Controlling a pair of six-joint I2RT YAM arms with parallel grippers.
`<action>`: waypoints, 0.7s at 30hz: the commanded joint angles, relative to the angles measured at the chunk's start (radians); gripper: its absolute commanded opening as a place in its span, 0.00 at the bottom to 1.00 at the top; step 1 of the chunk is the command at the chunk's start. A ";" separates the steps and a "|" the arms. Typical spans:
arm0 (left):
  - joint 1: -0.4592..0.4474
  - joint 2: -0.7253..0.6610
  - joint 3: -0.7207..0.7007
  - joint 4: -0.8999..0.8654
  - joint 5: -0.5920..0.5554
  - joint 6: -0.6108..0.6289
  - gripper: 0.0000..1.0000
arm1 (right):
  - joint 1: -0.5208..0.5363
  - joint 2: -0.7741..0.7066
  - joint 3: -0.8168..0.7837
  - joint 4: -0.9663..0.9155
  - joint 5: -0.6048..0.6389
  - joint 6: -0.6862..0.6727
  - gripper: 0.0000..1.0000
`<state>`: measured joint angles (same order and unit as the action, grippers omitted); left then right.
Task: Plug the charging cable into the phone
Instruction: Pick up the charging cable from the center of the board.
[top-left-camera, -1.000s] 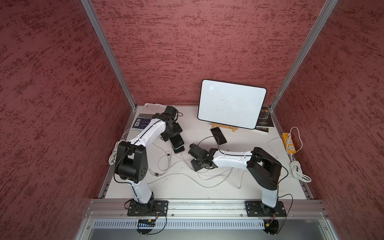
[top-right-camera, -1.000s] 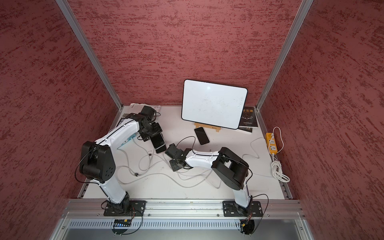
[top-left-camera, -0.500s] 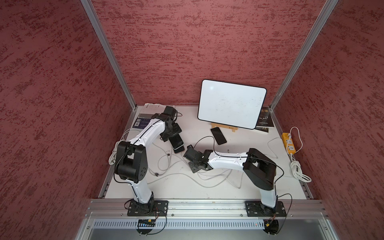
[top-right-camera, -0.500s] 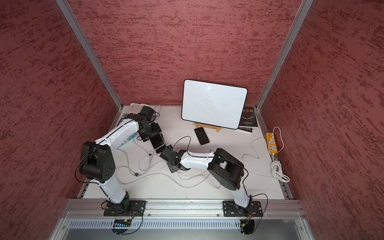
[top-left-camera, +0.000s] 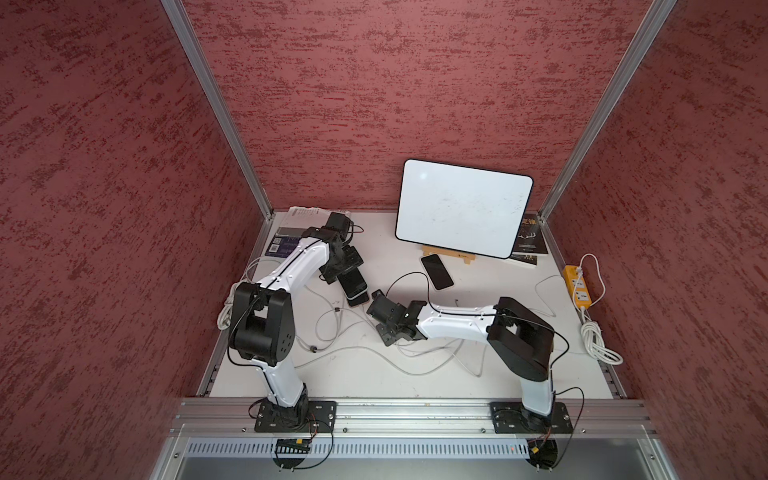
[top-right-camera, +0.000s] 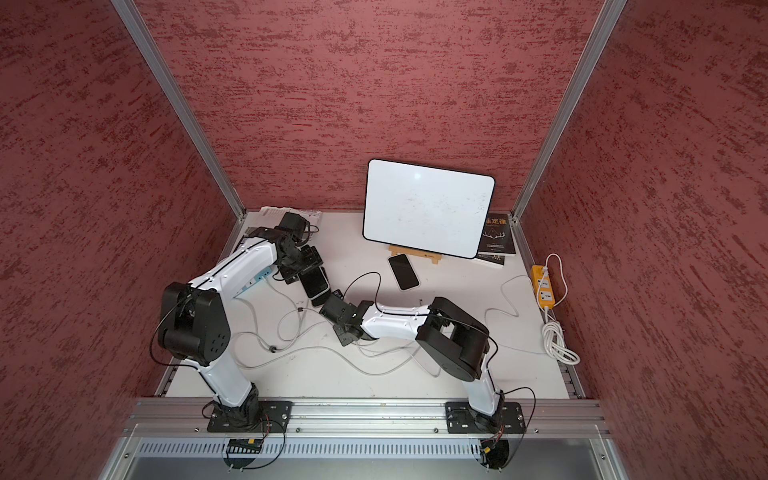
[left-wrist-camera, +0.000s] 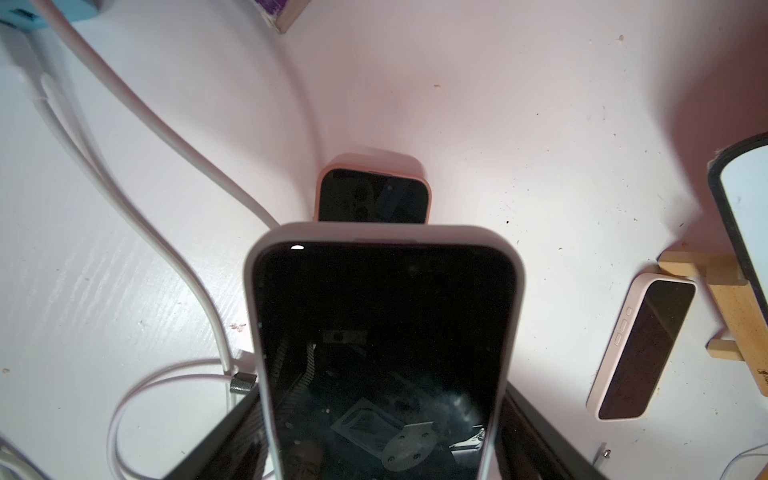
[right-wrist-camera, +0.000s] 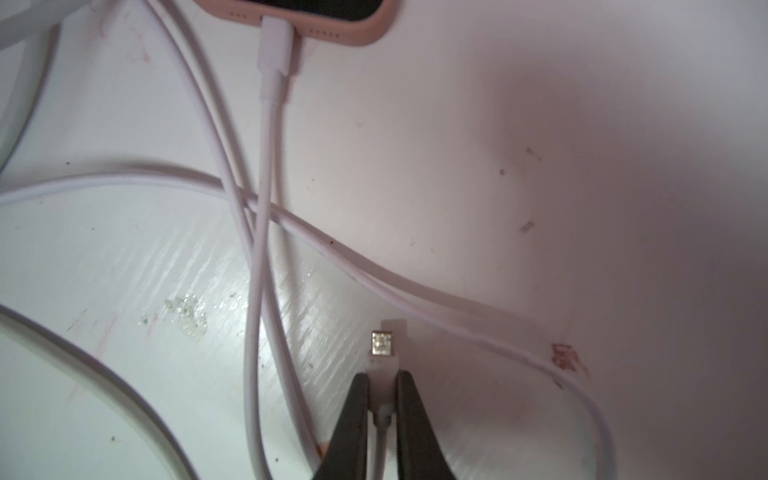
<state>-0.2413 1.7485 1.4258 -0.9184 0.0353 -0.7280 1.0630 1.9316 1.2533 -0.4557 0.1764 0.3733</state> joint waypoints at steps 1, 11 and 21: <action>0.006 -0.058 0.009 0.016 0.031 -0.027 0.00 | -0.006 -0.146 -0.039 0.142 -0.017 -0.157 0.00; -0.016 -0.202 -0.066 0.008 0.079 -0.138 0.00 | -0.006 -0.493 -0.370 0.517 -0.170 -0.434 0.00; -0.135 -0.233 -0.051 -0.030 -0.012 -0.201 0.00 | -0.005 -0.494 -0.409 0.637 -0.188 -0.470 0.00</action>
<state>-0.3691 1.5215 1.3579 -0.9386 0.0650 -0.8967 1.0630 1.4258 0.8192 0.1169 -0.0120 -0.0757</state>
